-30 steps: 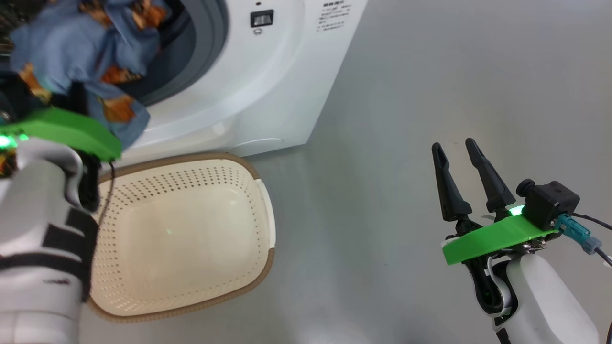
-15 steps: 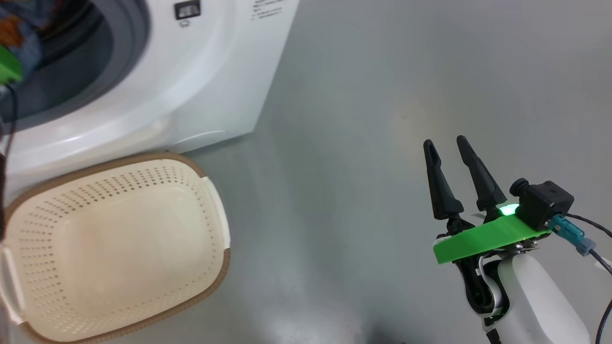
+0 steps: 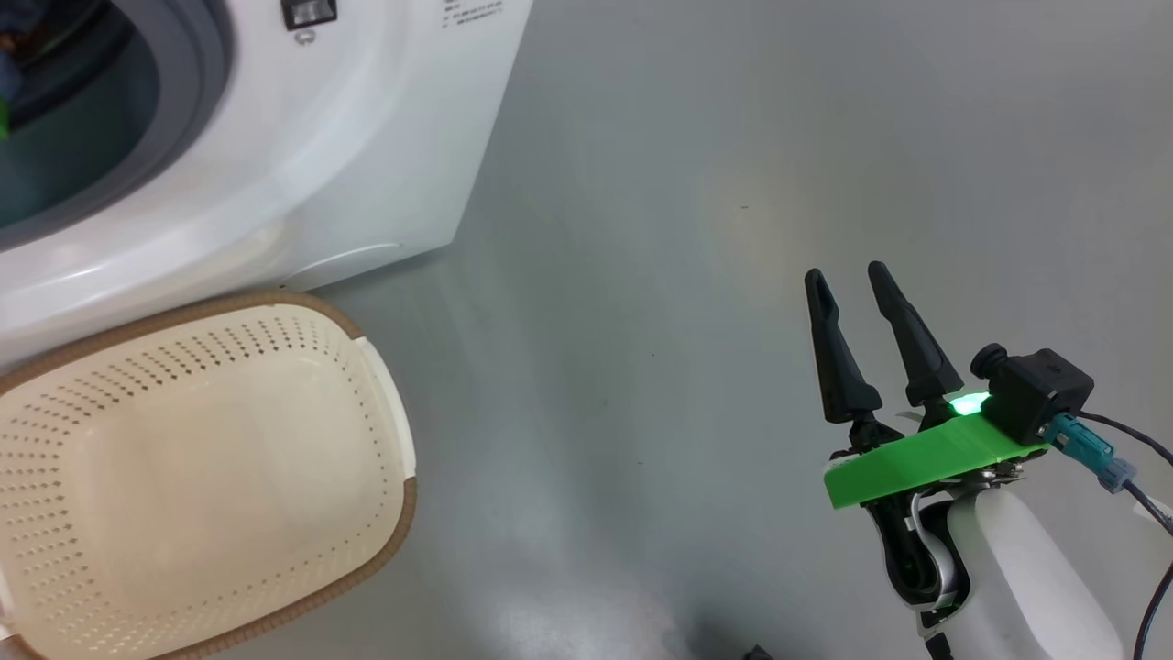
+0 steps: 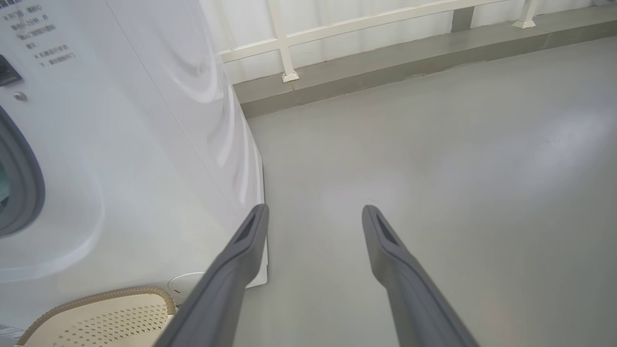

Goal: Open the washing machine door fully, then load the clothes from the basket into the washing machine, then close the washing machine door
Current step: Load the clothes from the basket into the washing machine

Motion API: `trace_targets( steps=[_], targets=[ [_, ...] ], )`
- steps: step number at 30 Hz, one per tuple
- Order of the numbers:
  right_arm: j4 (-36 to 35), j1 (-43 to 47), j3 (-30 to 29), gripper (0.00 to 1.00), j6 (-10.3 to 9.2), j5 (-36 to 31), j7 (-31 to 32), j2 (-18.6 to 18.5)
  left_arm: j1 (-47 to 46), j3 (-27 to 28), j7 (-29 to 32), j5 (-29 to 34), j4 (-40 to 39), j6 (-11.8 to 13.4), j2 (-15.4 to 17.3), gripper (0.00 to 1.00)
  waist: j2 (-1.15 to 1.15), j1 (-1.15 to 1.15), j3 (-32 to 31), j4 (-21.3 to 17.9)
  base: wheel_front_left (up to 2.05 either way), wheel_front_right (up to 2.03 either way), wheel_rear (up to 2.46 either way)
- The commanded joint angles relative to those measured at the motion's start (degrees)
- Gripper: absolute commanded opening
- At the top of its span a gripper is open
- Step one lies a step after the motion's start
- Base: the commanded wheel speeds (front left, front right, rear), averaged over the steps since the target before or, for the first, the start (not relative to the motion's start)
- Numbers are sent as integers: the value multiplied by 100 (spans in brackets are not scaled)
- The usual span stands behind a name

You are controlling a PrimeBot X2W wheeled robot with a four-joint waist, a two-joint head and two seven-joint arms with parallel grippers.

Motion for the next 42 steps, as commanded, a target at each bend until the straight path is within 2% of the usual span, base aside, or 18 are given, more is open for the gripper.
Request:
trace_targets(
  steps=[1, 6, 13, 18, 26, 33, 42],
  targets=[
    [-95, 159, 87, 100, 42, 30, -46, -40, -113, 24, 136, 25, -74, 12, 217, 100, 0, 0, -60, 52, 0, 0, 0],
    [-41, 136, 91, 100, 42, 34, -46, -69, 47, 175, 335, -250, -18, -89, -14, 100, 0, 0, -188, 206, 0, 0, 0],
    [22, 129, 86, 100, 42, 15, -46, -244, 522, 309, -553, -485, -91, -196, -371, 100, 0, 0, -471, 519, 0, 0, 0],
    [25, 96, 19, 100, 42, 22, -46, -363, 813, 368, -736, -578, -253, -314, -530, 100, 0, 0, -612, 713, 0, 0, 0],
    [93, 113, -10, 100, 42, 47, -46, -509, 1745, 614, -773, -593, -1277, -411, -669, 100, 0, 0, -1048, 1029, 0, 0, 0],
    [175, 261, -183, 100, 42, 86, -46, -676, 2930, 920, -774, -409, -2216, -423, -944, 100, 0, 0, -1616, 1253, 0, 0, 0],
    [225, 464, -277, 100, 42, 84, -46, -825, 4483, 1362, -775, -121, -3126, -669, -1078, 100, 0, 0, -2253, 1435, 0, 0, 0]
  ],
)
